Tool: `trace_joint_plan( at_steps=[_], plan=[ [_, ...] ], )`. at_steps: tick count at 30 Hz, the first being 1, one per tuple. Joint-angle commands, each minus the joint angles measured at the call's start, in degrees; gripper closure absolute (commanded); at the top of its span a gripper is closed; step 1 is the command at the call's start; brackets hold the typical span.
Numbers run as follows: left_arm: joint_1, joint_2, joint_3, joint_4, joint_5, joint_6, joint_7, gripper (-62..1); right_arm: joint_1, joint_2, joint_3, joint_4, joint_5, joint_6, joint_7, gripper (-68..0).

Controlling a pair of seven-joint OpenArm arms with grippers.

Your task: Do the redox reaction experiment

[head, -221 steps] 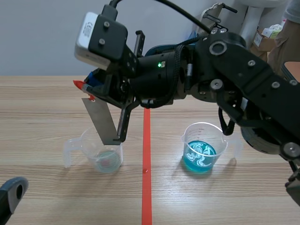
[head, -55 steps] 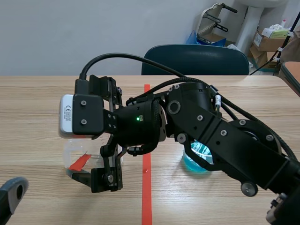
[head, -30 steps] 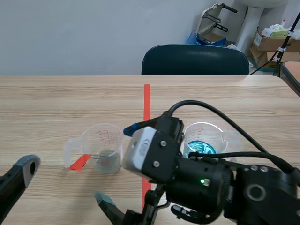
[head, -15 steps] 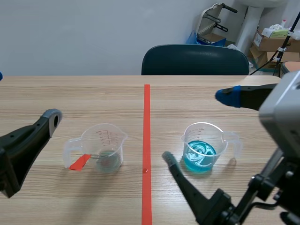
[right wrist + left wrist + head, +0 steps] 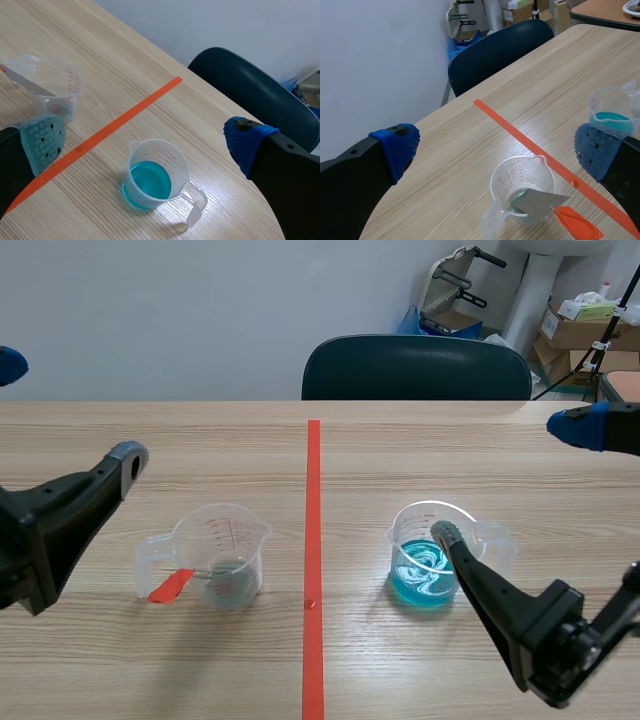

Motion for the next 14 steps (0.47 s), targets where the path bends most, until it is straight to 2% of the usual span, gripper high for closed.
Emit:
trace_joint_plan(
  at_steps=[1,14],
  plan=[
    [0.4,0.0,0.2,0.8,-0.6,0.4,-0.6,-62.3,0.5,0.1,-0.3,0.1,0.4,-0.2,1.1,-67.9],
    [0.5,0.0,0.2,0.8,-0.7,0.4,-0.3,-62.3,0.5,-0.2,-0.3,0.1,0.4,-0.2,1.0,-67.9]
  ],
)
